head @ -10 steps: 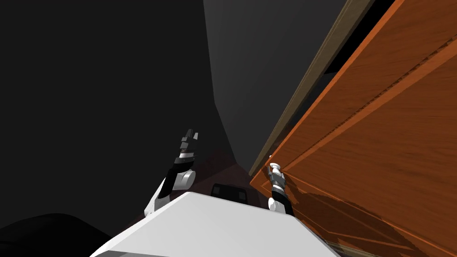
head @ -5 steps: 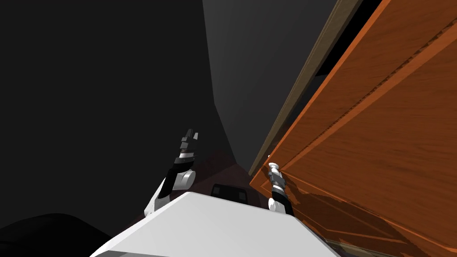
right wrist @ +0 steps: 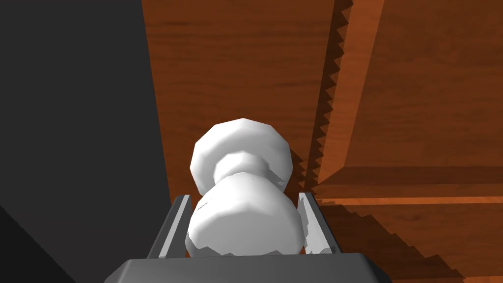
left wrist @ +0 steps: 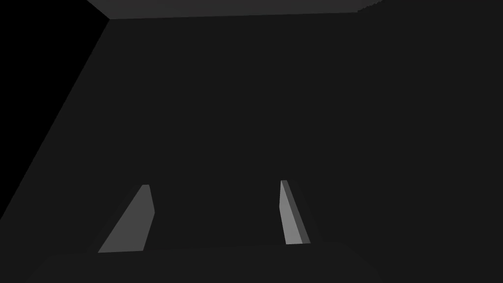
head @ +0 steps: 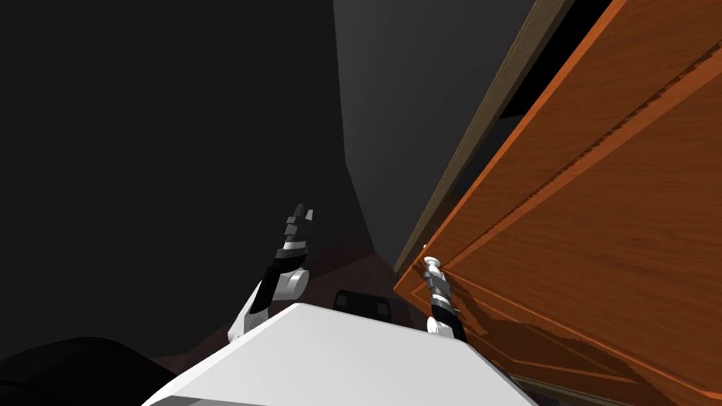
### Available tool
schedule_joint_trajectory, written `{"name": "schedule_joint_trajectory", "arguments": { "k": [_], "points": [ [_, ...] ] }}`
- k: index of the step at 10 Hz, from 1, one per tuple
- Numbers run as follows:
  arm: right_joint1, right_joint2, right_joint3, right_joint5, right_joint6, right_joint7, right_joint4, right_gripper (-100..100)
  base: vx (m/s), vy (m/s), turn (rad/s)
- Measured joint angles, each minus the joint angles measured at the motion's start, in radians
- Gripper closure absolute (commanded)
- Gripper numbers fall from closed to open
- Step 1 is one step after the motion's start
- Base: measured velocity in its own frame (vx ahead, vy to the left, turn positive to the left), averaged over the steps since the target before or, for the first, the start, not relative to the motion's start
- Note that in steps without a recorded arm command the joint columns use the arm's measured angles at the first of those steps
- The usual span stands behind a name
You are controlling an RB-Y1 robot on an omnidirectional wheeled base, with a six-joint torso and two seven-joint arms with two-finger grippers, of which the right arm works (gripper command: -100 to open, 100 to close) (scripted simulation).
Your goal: Pull the door open
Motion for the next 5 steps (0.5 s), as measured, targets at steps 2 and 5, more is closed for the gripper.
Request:
{"name": "schedule_joint_trajectory", "arguments": {
  "k": [2,5],
  "points": [
    [0.016,-0.019,0.026,0.01,-0.004,-0.032,-0.004,100,-0.193,-0.026,0.133],
    [0.031,-0.053,0.069,0.026,-0.019,-0.09,-0.006,100,-0.237,-0.028,0.161]
  ]
}}
